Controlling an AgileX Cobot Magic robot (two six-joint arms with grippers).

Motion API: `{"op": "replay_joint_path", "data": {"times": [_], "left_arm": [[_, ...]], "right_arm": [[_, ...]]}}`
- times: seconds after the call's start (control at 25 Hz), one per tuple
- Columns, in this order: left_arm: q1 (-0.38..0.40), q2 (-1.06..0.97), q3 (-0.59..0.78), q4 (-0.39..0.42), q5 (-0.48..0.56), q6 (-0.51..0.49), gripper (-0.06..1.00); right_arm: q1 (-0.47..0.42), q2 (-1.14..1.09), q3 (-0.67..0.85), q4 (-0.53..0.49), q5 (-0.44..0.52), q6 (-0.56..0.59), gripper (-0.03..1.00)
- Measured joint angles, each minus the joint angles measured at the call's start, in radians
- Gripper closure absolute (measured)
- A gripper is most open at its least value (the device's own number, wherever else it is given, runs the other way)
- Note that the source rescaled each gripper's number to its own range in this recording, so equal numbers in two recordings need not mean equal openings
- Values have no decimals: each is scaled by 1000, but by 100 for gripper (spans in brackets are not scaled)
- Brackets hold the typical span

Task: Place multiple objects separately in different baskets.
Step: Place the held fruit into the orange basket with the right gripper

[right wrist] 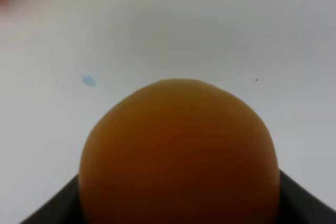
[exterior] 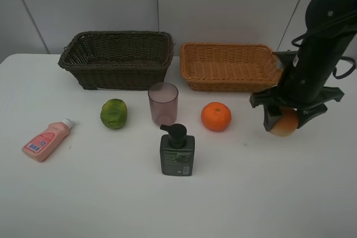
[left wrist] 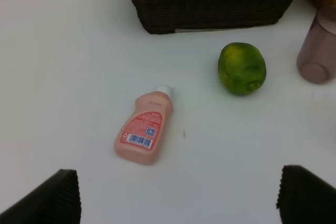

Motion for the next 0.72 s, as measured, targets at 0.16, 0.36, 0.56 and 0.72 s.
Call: {"op": "replay_joint_path", "data": {"times": [0.16, 0.36, 0.56, 0.72], "left_arm": [[0, 0, 0, 0, 0, 0, -3], [0, 0, 0, 0, 0, 0, -3], [0, 0, 0, -1, 0, 0, -3], [0, 0, 0, -1, 0, 0, -3]], "right_arm": [[21, -7, -70, -5, 57, -19, 58], [53, -7, -161, -5, 95, -47, 58], [69, -7, -241, -5, 127, -72, 58], [69, -7, -281, -12, 147, -76, 58]]}}
